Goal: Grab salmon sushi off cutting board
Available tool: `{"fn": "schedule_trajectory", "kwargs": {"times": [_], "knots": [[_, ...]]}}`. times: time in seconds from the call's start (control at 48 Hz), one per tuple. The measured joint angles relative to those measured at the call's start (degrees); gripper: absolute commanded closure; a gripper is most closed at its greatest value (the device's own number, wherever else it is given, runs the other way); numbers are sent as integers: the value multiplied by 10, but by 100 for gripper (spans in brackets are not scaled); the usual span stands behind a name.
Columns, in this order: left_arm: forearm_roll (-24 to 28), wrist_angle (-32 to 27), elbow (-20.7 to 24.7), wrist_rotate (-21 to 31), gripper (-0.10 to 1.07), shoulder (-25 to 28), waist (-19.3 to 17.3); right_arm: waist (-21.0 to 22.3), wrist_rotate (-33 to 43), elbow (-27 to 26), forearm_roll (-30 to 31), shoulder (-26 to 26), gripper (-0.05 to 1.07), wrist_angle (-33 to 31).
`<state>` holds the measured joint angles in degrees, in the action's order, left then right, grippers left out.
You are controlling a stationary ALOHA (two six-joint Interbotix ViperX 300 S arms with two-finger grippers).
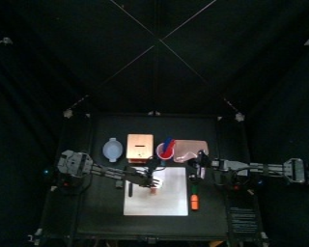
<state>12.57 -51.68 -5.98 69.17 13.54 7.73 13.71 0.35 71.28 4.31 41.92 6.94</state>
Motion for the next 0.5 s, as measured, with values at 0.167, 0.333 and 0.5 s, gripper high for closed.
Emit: {"fn": "schedule_trajectory", "kwargs": {"times": [0.167, 0.333, 0.5], "knots": [[42, 184, -60, -212, 12, -40, -4, -3, 0, 1, 1, 16, 101, -1], [33, 391, -178, -370, 12, -121, -11, -4, 2, 1, -1, 22, 101, 0], [68, 629, -364, -509, 12, -233, -28, -4, 1, -4, -11, 23, 101, 0]]}}
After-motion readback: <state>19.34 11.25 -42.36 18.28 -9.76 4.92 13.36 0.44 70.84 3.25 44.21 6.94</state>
